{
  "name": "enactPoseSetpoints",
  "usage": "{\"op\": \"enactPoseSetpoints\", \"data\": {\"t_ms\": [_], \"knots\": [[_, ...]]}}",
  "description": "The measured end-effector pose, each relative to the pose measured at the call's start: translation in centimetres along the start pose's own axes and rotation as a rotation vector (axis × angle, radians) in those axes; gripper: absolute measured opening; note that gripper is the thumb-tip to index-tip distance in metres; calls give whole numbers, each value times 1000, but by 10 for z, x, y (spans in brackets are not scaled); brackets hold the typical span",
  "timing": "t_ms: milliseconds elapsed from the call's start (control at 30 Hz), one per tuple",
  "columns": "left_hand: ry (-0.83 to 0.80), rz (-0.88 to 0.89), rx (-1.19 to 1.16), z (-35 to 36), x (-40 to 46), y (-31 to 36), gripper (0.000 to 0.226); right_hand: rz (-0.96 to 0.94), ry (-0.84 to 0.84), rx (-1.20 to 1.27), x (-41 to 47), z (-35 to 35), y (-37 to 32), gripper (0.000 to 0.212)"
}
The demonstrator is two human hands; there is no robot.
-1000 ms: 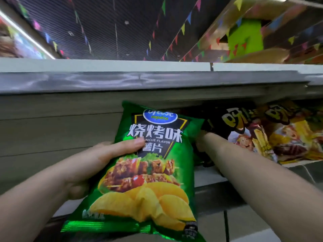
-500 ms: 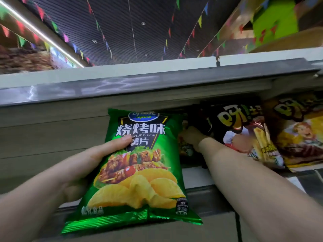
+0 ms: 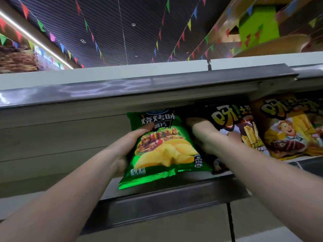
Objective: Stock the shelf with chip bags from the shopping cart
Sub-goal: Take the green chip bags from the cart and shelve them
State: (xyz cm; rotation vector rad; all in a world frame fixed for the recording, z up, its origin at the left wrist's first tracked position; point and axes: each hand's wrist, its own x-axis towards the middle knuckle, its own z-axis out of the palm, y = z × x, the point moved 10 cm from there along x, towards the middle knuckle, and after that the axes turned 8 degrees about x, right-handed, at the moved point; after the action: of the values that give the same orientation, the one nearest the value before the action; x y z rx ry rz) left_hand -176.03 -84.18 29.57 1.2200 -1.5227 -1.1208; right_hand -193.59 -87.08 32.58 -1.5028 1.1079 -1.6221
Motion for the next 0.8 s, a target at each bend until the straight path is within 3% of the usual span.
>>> {"op": "enactPoseSetpoints", "data": {"t_ms": [167,300,500,800], "knots": [[7,8,-44,23,18,7,34,-108,65,-293,-20,-23,-20,35],[118,51,-53,20,36,-1,54,-113,4,-415,-35,-17,-15,45],[349,211,-4,-4,47,7,57,-128,-66,-547,-31,-6,-7,61],[253,174,158,16,66,-10,71,-150,-72,-776,-15,5,8,65]]}}
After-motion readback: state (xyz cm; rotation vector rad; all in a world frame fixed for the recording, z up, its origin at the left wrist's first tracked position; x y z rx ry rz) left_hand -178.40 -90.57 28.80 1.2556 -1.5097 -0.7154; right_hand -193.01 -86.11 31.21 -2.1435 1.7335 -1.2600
